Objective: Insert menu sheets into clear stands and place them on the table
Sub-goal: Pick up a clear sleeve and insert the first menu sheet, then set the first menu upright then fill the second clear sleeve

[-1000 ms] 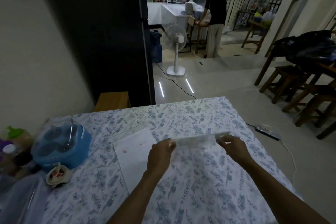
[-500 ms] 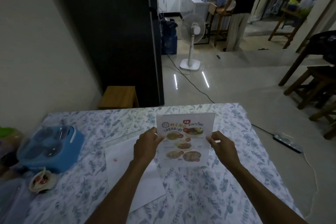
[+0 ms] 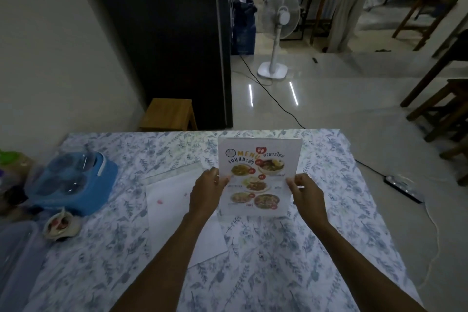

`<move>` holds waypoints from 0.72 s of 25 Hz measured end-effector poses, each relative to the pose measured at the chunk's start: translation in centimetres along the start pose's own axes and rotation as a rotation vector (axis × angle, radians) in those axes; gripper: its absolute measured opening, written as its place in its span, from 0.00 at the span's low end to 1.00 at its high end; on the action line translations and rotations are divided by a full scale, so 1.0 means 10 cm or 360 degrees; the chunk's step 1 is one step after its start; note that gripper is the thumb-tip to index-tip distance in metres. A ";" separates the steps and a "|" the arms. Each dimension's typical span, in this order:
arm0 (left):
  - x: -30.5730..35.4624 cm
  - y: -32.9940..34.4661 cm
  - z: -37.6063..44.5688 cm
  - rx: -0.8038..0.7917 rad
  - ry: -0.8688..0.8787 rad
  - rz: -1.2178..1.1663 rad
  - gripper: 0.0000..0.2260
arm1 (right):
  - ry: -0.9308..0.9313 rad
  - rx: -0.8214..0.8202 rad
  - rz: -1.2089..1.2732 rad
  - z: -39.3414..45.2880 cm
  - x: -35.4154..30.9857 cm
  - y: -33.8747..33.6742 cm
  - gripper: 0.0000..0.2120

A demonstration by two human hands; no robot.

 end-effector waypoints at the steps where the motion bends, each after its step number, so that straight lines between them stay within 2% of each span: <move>1: -0.04 0.03 -0.03 0.0005 -0.0014 -0.0034 0.19 | 0.0018 0.0009 0.0010 -0.04 -0.01 0.00 0.10; 3: -0.10 0.06 -0.09 0.0023 -0.0029 -0.0065 0.20 | 0.0064 0.0038 0.0030 -0.12 -0.03 0.01 0.11; 9: -0.23 -0.15 -0.31 -0.0011 -0.0017 -0.0126 0.14 | 0.0209 0.0153 0.0020 -0.55 -0.15 0.11 0.13; 13: -0.65 -0.39 -0.55 -0.0070 -0.0047 -0.0166 0.13 | 0.0158 0.0102 -0.0073 -0.94 -0.39 0.47 0.10; 18: -1.24 -0.78 -0.71 -0.0039 -0.0114 -0.0202 0.15 | 0.0040 -0.0086 -0.0185 -1.37 -0.71 1.21 0.09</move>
Point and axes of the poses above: each hand's wrist, its own z-axis towards the middle knuckle, its own y-axis out of the palm, x = y × z, the point moved 5 cm from there along z, towards the middle knuckle, and after that the axes turned 6 degrees about -z, right-handed, at the moved point
